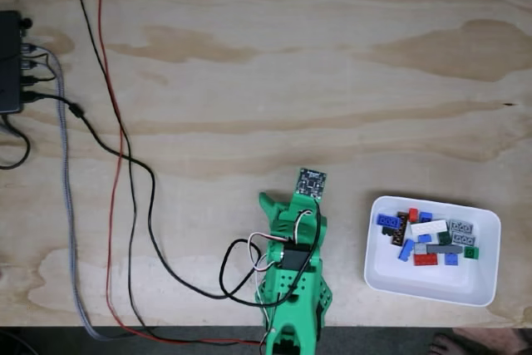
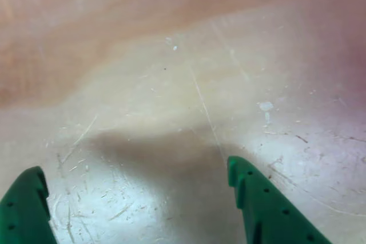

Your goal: Put all lego bricks in the bin.

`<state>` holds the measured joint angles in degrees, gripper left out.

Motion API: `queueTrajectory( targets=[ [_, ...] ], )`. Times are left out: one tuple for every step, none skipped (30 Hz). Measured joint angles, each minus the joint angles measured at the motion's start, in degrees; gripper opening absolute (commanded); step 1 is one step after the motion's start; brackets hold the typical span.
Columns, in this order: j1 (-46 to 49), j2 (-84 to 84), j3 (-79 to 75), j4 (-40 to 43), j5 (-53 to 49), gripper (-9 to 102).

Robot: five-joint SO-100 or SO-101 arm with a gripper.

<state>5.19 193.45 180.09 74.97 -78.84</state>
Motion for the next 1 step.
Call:
queueTrajectory(
  targets=[
    [0.0, 0.0, 0.0, 0.0, 0.0, 36]
  ],
)
